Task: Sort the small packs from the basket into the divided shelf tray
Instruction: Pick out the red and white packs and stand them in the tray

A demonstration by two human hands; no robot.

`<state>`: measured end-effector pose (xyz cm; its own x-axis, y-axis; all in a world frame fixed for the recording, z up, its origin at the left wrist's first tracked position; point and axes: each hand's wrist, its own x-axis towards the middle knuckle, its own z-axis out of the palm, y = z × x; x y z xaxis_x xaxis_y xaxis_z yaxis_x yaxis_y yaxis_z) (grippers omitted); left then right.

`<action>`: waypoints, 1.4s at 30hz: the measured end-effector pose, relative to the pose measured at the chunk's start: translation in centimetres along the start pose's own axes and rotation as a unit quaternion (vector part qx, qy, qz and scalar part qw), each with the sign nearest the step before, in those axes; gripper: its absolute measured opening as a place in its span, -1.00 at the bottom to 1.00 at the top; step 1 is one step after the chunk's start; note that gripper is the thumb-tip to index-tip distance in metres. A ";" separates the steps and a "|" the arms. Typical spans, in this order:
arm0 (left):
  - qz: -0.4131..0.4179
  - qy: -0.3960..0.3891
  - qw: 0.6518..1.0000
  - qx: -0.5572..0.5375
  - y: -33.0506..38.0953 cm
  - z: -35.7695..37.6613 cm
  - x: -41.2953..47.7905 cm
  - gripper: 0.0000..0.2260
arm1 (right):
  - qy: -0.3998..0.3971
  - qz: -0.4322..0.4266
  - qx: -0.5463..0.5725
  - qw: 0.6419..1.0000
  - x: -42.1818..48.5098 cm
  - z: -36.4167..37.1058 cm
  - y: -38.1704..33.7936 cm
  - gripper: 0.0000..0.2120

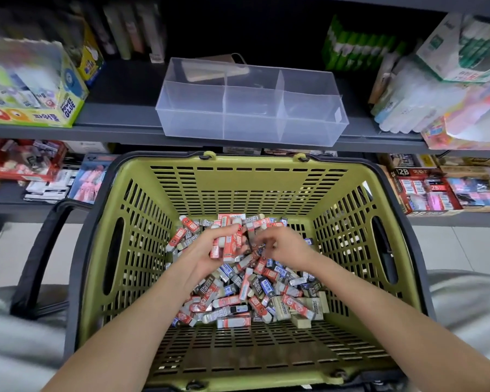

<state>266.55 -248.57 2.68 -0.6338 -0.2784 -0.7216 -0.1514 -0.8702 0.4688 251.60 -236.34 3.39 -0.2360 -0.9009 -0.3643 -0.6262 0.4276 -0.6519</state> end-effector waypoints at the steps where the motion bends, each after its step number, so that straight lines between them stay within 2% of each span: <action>1: -0.001 0.007 1.000 -0.009 0.0 -0.1 0.0 -0.70 | -0.019 -0.048 -0.127 0.991 0.0 0.5 0.9 -0.60; 2: 0.002 0.013 1.000 -0.015 0.1 -0.2 0.1 -0.70 | -0.049 -0.082 -0.208 0.973 0.1 1.1 1.8 -0.56; 4: 0.010 0.025 0.999 -0.020 0.1 -0.4 0.1 -0.70 | -0.080 -0.120 -0.271 0.952 0.4 2.2 3.1 -0.51; 8: 0.015 0.034 0.999 -0.033 0.0 -0.6 0.3 -0.75 | -0.088 -0.142 -0.293 0.941 1.4 2.8 3.2 -0.52; 10: 0.018 0.037 0.999 -0.033 0.0 -0.8 0.4 -0.71 | -0.088 -0.156 -0.301 0.937 1.6 2.9 2.9 -0.55; 16: 0.035 0.047 0.998 0.002 0.6 -1.2 0.4 -0.58 | -0.119 -0.071 -0.334 0.932 1.4 3.5 1.7 -0.59; 19: 0.052 0.065 0.996 0.042 0.8 -1.4 0.2 -0.45 | -0.106 -0.055 -0.304 0.945 0.9 2.9 1.5 -0.59; 21: 0.066 0.072 0.994 0.046 1.1 -1.4 0.0 -0.40 | -0.078 -0.013 -0.212 0.974 0.0 2.0 1.3 -0.64; 23: 0.081 0.059 0.994 0.047 1.6 -1.2 -0.2 -0.48 | -0.052 0.036 0.002 0.998 -0.9 0.6 0.6 -0.76; 24: 0.087 0.052 0.994 0.039 1.8 -1.0 -0.4 -0.55 | -0.042 0.052 0.135 0.989 -1.4 -0.2 -0.1 -0.84; 25: 0.092 0.043 0.995 0.022 2.1 -0.7 -0.6 -0.59 | -0.035 0.063 0.259 0.963 -1.7 -1.0 -1.0 -0.87; 27: 0.100 0.019 0.995 -0.002 2.8 0.3 -1.1 -0.58 | -0.047 0.074 0.449 0.889 -2.1 -2.6 -3.0 -0.78; 29: 0.111 -0.007 0.994 0.003 3.7 1.6 -2.1 -0.53 | -0.077 0.064 0.550 0.829 -2.4 -3.9 -5.3 -0.74; 31: 0.137 -0.043 0.989 0.014 4.7 2.8 -3.2 -0.54 | -0.098 0.047 0.580 0.807 -2.7 -5.1 -7.3 -0.74; 33: 0.170 -0.089 0.981 -0.002 5.7 3.4 -4.2 -0.59 | -0.110 0.030 0.568 0.815 -2.9 -6.0 -9.1 -0.72; 35: 0.199 -0.124 0.972 -0.033 6.3 3.6 -4.9 -0.62 | -0.100 0.019 0.507 0.856 -3.0 -6.7 -10.5 -0.67; 36: 0.208 -0.128 0.969 -0.038 6.6 3.7 -5.1 -0.56 | -0.086 0.017 0.462 0.883 -3.0 -7.0 -11.0 -0.64; 39: 0.232 -0.103 0.967 -0.008 7.2 4.4 -5.6 -0.48 | -0.040 -0.002 0.325 0.945 -2.9 -7.4 -12.4 -0.59; 42: 0.268 -0.074 0.961 -0.001 8.0 5.3 -5.8 -0.49 | 0.003 -0.010 0.227 0.974 -2.8 -8.0 -13.5 -0.59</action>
<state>265.00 -251.75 13.35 -0.7217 -0.6256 -0.2962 0.2280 -0.6189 0.7516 254.80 -240.24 18.51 -0.2324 -0.9094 -0.3449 -0.2375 0.3969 -0.8866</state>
